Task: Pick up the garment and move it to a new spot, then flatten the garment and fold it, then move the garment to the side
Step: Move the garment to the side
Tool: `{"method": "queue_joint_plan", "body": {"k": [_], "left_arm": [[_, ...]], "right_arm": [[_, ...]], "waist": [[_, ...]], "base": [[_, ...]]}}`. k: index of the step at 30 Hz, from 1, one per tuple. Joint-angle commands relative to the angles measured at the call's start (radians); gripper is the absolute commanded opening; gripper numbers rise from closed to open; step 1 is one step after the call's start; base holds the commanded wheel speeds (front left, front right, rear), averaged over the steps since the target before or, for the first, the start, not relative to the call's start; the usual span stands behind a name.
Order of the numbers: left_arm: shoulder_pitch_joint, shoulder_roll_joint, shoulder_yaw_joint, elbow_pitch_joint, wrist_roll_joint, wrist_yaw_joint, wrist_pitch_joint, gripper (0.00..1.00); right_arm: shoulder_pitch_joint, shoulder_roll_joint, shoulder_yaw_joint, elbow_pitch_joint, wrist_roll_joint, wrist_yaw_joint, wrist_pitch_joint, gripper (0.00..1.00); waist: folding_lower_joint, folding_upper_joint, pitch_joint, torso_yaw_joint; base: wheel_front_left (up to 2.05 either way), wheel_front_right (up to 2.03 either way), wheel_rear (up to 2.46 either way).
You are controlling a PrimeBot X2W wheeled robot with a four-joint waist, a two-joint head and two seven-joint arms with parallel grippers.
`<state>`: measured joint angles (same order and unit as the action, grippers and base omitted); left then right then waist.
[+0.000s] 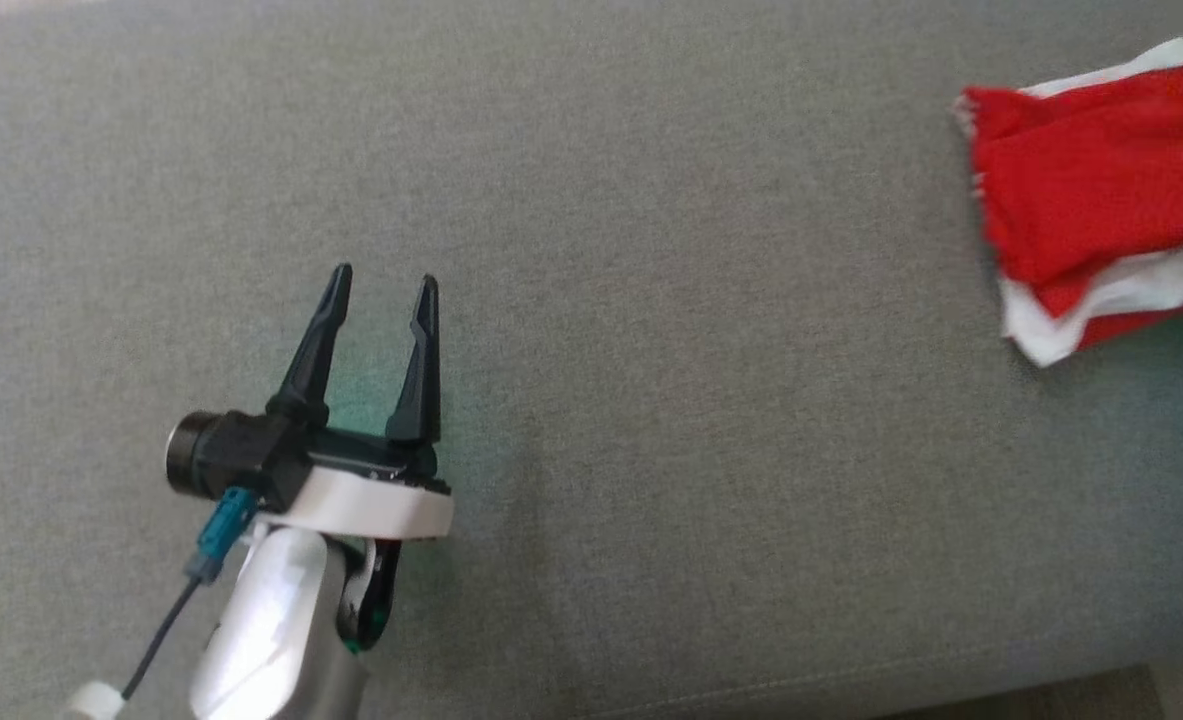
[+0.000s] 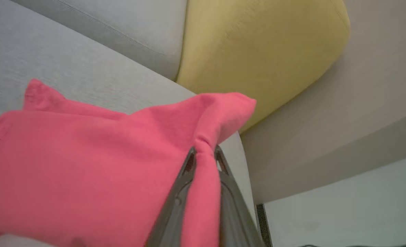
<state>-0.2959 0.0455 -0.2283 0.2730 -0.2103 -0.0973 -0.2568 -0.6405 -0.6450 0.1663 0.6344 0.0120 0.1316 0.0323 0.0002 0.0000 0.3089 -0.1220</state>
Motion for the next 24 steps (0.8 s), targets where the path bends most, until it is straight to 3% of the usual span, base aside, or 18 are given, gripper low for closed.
{"method": "queue_joint_plan", "body": {"k": [1,6,13,14,15,16,17,24], "left_arm": [[-0.033,0.005,0.031,-0.036,0.004,-0.004,-0.005,1.0],[-0.044,0.005,0.043,-0.034,0.012,-0.007,-0.005,1.0],[-0.039,0.005,0.062,-0.03,0.022,-0.013,-0.005,1.0],[-0.039,0.005,0.063,-0.029,0.022,-0.013,-0.005,1.0],[-0.039,0.005,0.063,-0.028,0.022,-0.014,-0.005,1.0],[-0.039,0.005,0.063,-0.026,0.022,-0.014,-0.005,1.0],[-0.039,0.005,0.063,-0.025,0.021,-0.015,-0.005,1.0],[-0.028,0.005,0.057,-0.022,0.007,-0.01,-0.005,1.0]], "right_arm": [[-0.018,-0.044,-0.015,-0.008,0.006,-0.001,-0.01,0.0],[-0.041,-0.067,-0.062,0.045,-0.004,-0.001,-0.036,0.0],[-0.059,-0.045,-0.07,0.066,-0.016,-0.001,-0.053,0.0],[-0.061,-0.04,-0.082,0.069,-0.02,-0.001,-0.055,0.45],[-0.062,-0.03,-0.095,0.072,-0.017,-0.001,-0.054,0.52],[-0.061,-0.022,-0.099,0.073,-0.017,-0.001,-0.053,0.82],[-0.061,-0.018,-0.104,0.069,-0.022,-0.001,-0.054,1.0],[-0.063,0.033,-0.126,0.008,-0.032,-0.001,-0.055,1.0]], "waist": [[-0.0002,0.0,0.022,0.009],[-0.0002,0.0,0.041,0.016],[-0.0002,0.0,0.042,0.014],[-0.0002,0.0,0.04,0.014],[-0.0002,0.0,0.038,0.015],[-0.0002,0.0,0.035,0.015],[-0.0002,0.0,0.032,0.015],[-0.0002,0.0,-0.013,0.019]], "base": [[0.0,0.0,0.0],[0.0,0.0,0.0],[0.0,0.0,0.0],[0.0,0.0,0.0],[0.0,0.0,0.0],[0.0,0.0,0.0],[0.0,0.0,0.0],[0.0,0.0,0.0]]}}
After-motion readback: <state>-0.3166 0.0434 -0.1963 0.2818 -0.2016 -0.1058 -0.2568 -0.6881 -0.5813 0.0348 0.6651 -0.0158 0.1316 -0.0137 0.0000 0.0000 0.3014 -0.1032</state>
